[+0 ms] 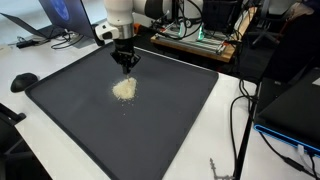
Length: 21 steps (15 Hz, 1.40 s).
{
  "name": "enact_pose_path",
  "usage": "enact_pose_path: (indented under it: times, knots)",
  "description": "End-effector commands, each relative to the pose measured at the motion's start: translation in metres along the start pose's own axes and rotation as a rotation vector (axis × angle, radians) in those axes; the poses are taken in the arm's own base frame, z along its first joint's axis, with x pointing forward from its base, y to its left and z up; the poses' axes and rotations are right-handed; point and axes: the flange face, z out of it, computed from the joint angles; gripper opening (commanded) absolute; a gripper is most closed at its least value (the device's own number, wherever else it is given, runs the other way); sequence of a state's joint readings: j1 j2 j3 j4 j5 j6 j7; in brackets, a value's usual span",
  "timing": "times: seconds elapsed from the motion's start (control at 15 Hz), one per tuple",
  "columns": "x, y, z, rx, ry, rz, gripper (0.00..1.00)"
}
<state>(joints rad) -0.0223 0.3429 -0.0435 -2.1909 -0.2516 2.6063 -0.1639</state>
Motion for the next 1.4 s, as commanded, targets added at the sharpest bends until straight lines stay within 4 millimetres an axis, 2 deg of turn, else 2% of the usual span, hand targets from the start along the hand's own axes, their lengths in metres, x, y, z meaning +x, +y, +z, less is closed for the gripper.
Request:
enact_pose_path:
  times: [0.0, 0.4, 1.33]
  knots:
    - [0.0076, 0.0000, 0.0091, -0.020, -0.025, 0.002, 0.03]
    - [0.0067, 0.0060, 0.0170, -0.024, -0.057, 0.017, 0.03]
    - [0.0066, 0.0075, 0.0122, -0.020, -0.067, 0.016, 0.03]
